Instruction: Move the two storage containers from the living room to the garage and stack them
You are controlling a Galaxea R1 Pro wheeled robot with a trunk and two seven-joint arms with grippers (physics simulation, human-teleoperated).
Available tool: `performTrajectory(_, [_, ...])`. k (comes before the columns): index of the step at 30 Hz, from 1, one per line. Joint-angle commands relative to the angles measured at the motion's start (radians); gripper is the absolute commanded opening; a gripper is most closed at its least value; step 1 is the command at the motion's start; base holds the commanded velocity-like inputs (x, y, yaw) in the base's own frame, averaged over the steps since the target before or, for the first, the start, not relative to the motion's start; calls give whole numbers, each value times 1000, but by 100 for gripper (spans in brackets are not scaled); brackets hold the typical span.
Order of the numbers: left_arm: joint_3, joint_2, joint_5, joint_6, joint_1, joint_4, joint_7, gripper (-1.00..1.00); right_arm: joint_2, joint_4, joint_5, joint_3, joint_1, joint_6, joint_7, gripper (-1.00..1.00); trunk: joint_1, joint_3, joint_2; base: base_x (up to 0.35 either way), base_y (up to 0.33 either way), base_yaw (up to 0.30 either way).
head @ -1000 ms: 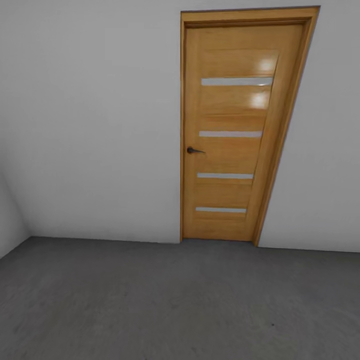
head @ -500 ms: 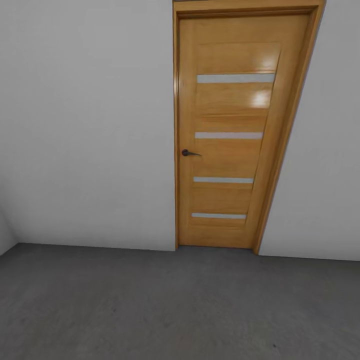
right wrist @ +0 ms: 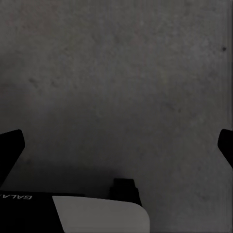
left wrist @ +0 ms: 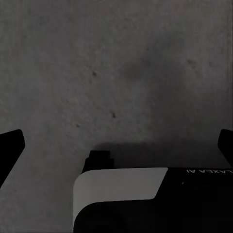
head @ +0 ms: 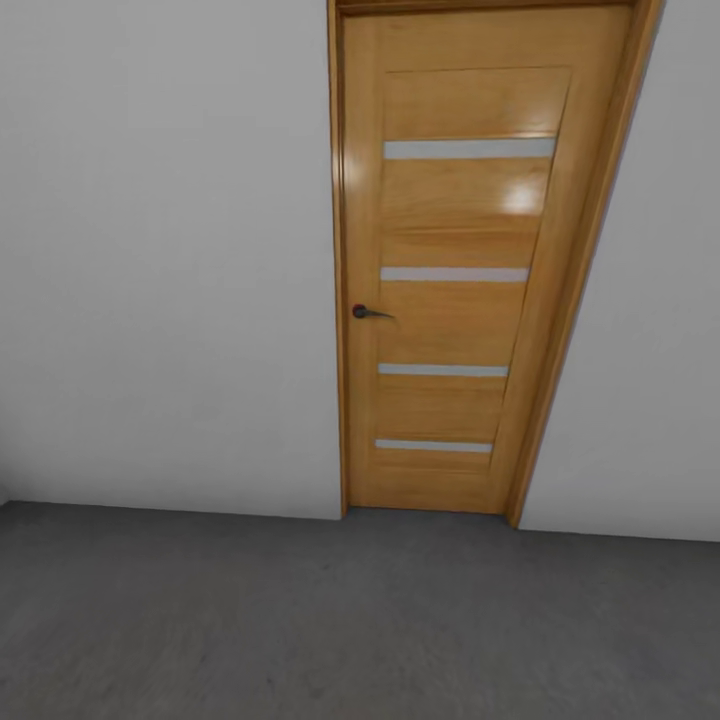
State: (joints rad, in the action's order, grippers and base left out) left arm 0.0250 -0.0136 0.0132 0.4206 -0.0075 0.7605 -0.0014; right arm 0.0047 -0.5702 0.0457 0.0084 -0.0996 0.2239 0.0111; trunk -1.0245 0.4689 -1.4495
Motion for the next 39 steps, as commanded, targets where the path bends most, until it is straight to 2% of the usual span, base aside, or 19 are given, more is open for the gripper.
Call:
performTrajectory(1, [3,-1,1,6,0,2,0,100,0,-2,5,1,0,6,1,100,-1,1,-1,313,-128,0])
performTrajectory(39, [3,-1,1,6,0,0,0,100,-2,4,3,2,-1,6,1,100,-1,1,-1,320,-117,0])
